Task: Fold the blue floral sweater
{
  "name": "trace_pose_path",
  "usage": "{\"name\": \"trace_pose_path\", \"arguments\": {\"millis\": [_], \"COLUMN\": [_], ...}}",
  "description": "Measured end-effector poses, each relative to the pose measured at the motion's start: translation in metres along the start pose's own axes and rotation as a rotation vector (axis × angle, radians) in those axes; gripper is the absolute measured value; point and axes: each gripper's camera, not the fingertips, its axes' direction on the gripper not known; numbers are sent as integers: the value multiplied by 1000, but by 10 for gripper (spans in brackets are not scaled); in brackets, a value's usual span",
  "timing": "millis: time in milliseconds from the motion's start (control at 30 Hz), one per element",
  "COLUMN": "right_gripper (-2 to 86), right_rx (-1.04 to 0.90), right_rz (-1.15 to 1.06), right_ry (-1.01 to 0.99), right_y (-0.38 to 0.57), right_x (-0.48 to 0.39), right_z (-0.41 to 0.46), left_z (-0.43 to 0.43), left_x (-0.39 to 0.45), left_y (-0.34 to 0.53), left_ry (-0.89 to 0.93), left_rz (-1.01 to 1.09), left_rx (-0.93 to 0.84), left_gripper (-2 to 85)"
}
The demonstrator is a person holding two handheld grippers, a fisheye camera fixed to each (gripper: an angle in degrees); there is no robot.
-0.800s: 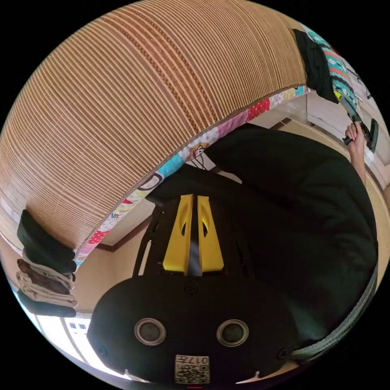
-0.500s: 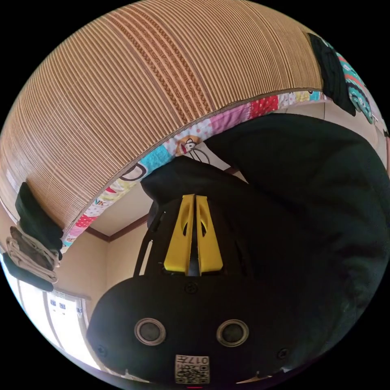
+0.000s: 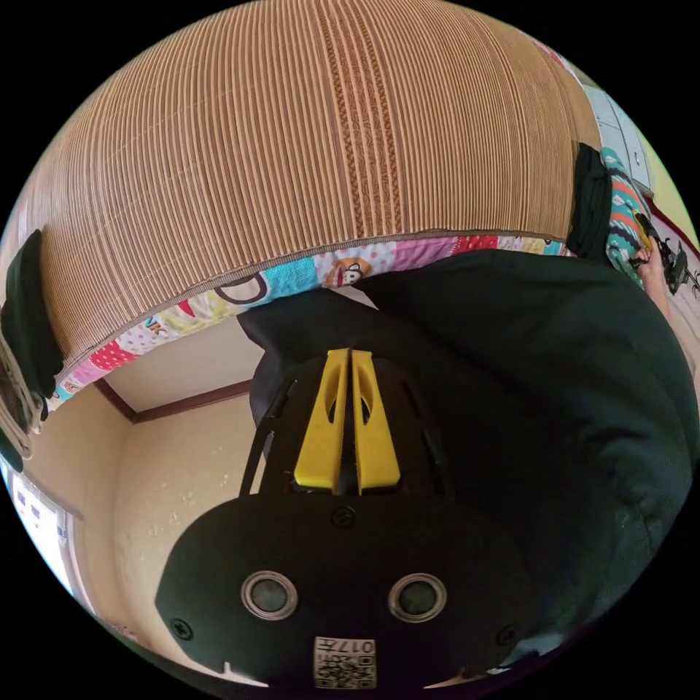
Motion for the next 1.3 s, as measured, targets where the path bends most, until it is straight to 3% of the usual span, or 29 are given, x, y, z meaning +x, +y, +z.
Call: {"name": "trace_pose_path", "arguments": {"millis": [200, 533, 633, 733, 867, 967, 1033, 1133, 1300], "right_gripper": [29, 18, 15, 21, 66, 120, 147, 152, 151], "right_rx": [7, 10, -92, 103, 212, -47, -209, -241, -500], "right_rz": [268, 71, 61, 85, 80, -35, -124, -111, -287], "right_ry": [-423, -700, -653, -575, -403, -444, -588, -725, -597], "right_y": [10, 77, 72, 49, -1, -48, -62, -55, -22], "right_x": [75, 45, 44, 66, 88, 79, 58, 30, -61], "right_z": [-23, -62, -49, -79, -90, -45, -17, -4, 50], "left_z": [-2, -20, -26, -30, -34, -36, -38, -39, -39], "left_x": [4, 8, 12, 16, 16, 11, 7, 1, -11], "left_y": [-26, -76, -83, -88, -91, -91, -90, -86, -79], "left_ry": [46, 60, 54, 39, 74, 145, 196, 287, 471], "left_rz": [0, -10, -8, 6, -12, -47, -74, -113, -214], "left_rx": [-33, -133, -137, -140, -117, -86, -62, -19, 52], "left_gripper": [-10, -10, -10, -10, -10, -10, -10, -10, -10]}}
